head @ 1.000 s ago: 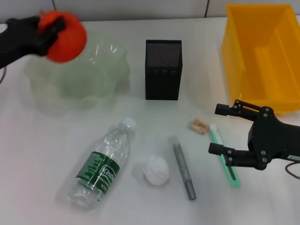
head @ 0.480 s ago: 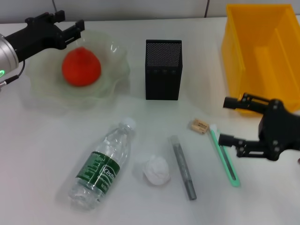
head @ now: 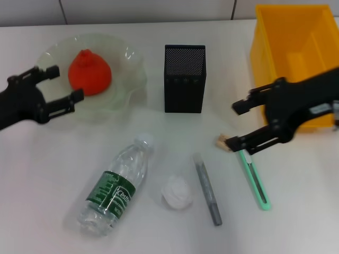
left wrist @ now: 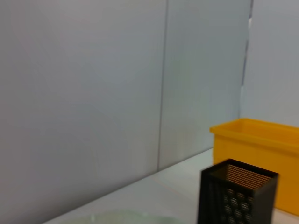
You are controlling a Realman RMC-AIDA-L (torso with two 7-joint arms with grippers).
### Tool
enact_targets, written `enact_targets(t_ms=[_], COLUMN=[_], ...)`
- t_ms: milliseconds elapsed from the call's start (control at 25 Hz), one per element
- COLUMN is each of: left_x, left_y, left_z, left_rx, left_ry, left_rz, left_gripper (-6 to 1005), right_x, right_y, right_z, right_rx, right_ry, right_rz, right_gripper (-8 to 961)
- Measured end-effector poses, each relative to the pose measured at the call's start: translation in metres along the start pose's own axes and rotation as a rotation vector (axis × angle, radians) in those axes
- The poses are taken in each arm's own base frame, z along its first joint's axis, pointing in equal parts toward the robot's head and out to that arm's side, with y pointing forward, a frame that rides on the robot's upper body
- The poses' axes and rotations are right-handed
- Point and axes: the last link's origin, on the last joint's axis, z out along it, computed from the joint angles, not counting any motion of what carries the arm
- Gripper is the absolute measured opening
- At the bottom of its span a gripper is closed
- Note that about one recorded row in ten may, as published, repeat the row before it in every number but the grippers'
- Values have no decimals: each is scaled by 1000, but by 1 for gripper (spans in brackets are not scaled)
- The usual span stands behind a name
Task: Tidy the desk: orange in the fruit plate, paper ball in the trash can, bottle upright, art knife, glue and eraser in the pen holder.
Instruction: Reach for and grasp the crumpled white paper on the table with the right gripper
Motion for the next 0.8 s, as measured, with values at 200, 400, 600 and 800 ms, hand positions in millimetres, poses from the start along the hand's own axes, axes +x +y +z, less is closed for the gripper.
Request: enact_targets(t_ms=[200,400,600,800], left_x=[-10,-13,-13,-12], left_y=[14,16,17,18], left_z=[-14,-17,-16,-16], left_rx=[-37,-35,-40,-46], left_ry=[15,18,17,18], left_rz=[19,27,32,35], left_gripper=[835,835,835,835], right_x=[-40,-51,-53,-53], right_y=[6,15,20,26], right_z=[36,75,102,119], right_rx=[-39,-58,-23,-9], right_ry=[194,314,372,421], right_rz=[14,7,28,21], right_gripper=[819,809,799,789])
